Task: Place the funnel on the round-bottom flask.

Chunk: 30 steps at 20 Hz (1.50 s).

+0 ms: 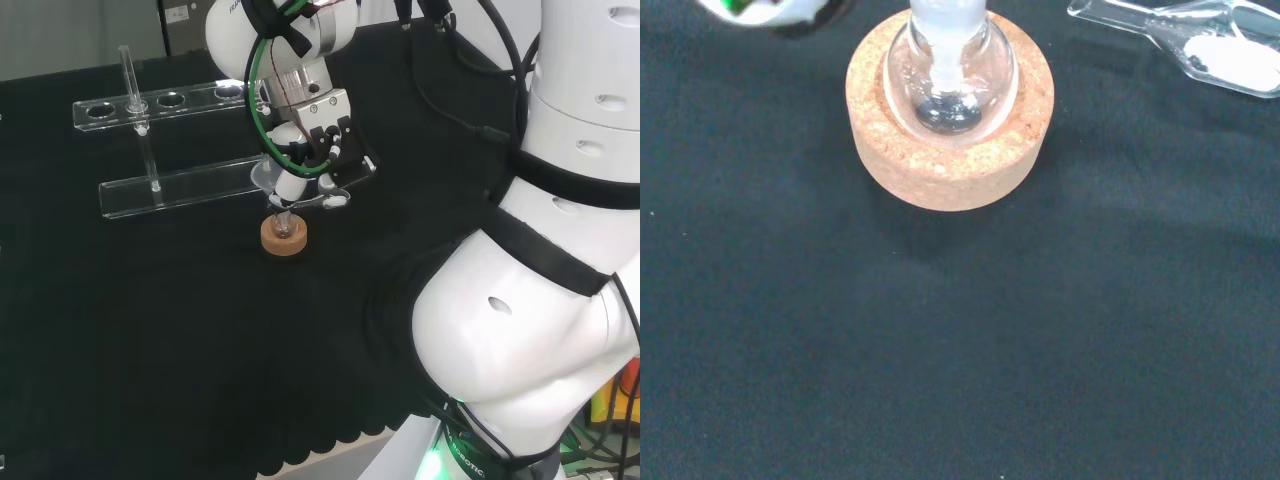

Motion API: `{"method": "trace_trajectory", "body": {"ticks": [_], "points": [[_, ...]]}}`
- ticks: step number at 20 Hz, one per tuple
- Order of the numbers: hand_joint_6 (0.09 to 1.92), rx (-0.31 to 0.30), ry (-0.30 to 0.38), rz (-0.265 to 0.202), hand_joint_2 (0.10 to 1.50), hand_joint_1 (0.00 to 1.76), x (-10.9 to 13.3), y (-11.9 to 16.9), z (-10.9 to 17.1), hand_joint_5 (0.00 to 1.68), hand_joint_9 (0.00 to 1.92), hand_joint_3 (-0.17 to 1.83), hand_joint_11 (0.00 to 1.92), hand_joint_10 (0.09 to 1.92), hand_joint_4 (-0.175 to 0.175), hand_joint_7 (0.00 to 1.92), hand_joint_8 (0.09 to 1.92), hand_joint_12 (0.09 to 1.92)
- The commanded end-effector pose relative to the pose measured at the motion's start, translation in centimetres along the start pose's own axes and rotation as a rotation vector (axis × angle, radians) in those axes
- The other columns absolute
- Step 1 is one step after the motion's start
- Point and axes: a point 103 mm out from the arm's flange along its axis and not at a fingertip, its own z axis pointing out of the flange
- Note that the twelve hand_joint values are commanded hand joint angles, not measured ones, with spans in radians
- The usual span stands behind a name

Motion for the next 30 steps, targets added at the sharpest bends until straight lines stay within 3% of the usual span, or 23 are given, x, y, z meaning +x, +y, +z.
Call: {"method": "trace_trajectory", "body": {"ticks": [1,20,30], "points": [[0.09,0.004,-0.001,0.008,0.65,0.69,-0.2,-0.2,-0.2,0.00,0.20,0.55,0.19,0.73,-0.082,0.00,0.16,1.37],[0.09,-0.017,0.031,-0.017,0.63,0.53,-0.6,-1.7,0.0,0.00,0.17,0.37,0.17,0.76,-0.082,0.00,0.10,1.38],[0.09,-0.058,0.013,0.017,0.65,0.53,-2.7,-3.3,-0.3,0.00,0.17,0.34,0.16,0.76,-0.082,0.00,0.09,1.38]]}}
